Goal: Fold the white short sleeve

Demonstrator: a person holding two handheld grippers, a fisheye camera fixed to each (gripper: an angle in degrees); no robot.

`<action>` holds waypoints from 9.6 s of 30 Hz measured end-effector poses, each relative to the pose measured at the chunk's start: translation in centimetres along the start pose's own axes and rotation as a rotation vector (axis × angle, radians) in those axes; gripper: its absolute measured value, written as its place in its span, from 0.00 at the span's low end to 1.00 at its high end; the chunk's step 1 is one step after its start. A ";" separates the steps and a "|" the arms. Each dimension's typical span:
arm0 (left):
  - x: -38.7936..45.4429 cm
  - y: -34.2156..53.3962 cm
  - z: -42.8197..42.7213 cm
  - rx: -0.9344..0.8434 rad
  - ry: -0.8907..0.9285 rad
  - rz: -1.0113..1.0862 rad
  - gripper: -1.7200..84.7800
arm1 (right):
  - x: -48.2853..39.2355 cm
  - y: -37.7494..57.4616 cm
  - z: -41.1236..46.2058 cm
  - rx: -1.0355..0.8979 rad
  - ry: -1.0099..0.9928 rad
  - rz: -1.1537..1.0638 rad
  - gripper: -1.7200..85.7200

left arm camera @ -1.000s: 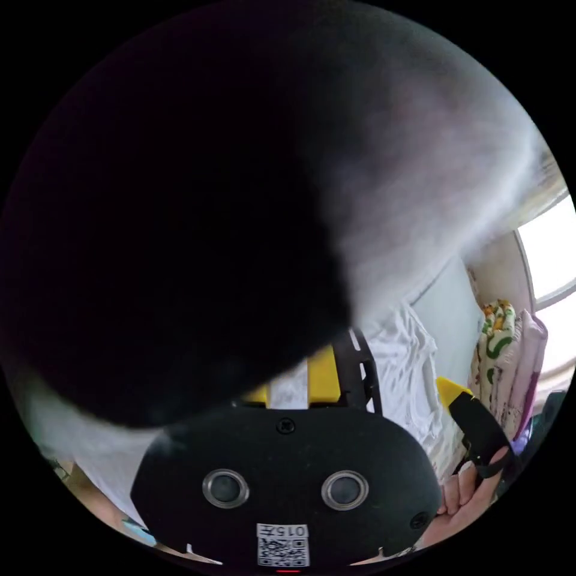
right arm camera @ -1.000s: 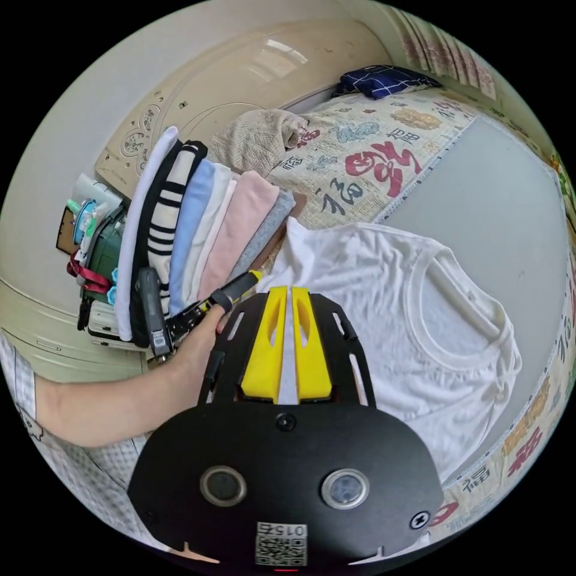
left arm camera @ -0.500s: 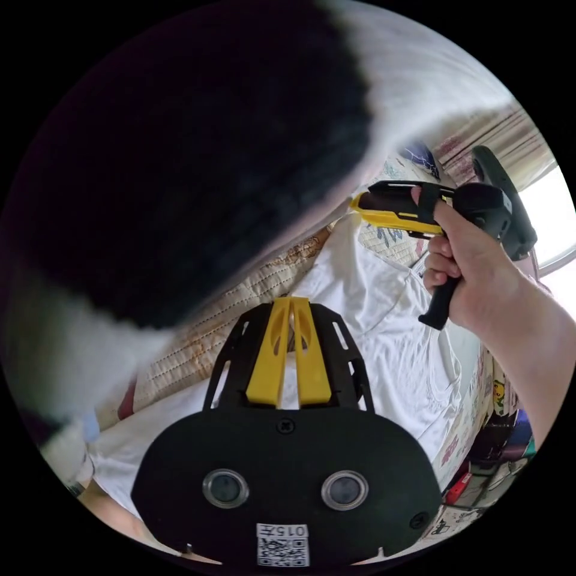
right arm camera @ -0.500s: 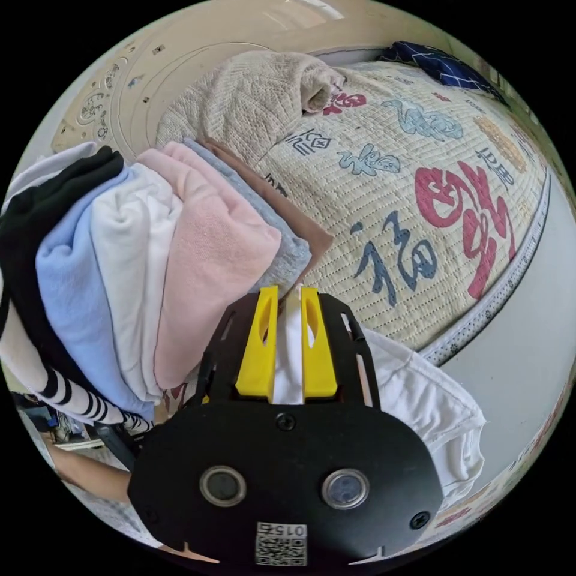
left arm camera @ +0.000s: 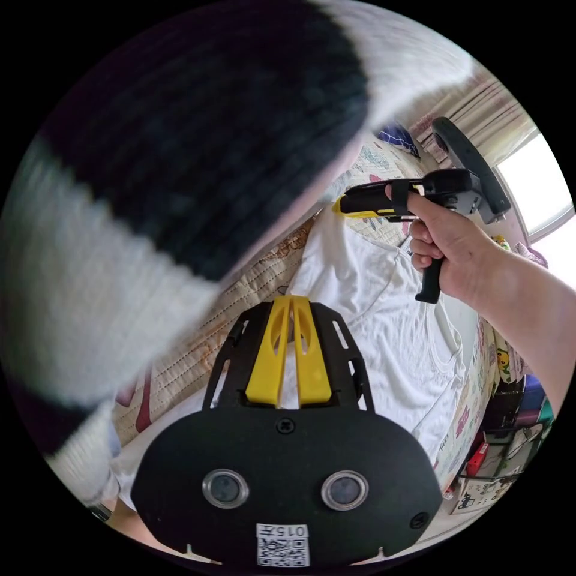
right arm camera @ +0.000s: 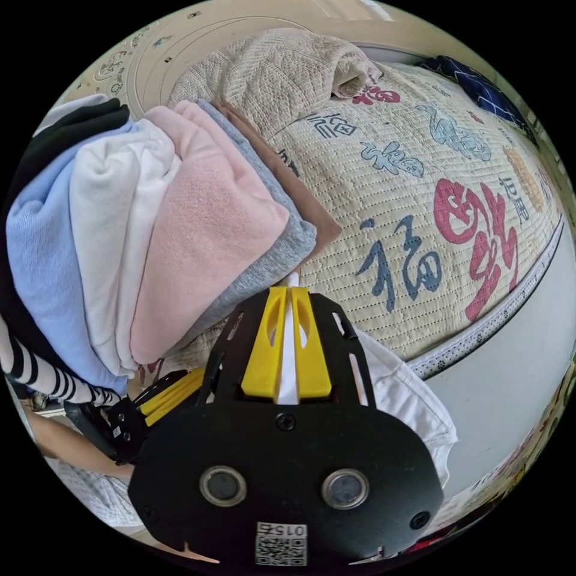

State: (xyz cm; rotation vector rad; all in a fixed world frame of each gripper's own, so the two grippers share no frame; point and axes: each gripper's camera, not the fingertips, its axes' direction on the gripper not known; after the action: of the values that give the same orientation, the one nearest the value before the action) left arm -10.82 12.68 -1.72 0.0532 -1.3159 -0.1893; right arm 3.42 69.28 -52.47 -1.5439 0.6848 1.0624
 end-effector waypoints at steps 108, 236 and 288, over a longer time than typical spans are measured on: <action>31.9 -33.6 -8.0 -0.368 0.126 1.075 0.02 | -2.1 -2.0 -55.3 0.146 0.143 0.743 0.03; 14.2 11.4 -6.2 -0.326 -0.073 0.376 0.02 | -28.5 24.0 -7.8 -0.141 0.286 0.924 0.07; 20.0 2.5 0.1 -0.554 -0.023 0.246 0.02 | -12.2 38.2 0.6 -0.314 0.330 1.112 0.02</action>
State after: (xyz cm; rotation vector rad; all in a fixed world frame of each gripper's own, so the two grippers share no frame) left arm -5.91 11.80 17.77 -0.5791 -1.2413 -0.3380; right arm -34.90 59.08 -58.60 -1.6065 1.7907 1.7859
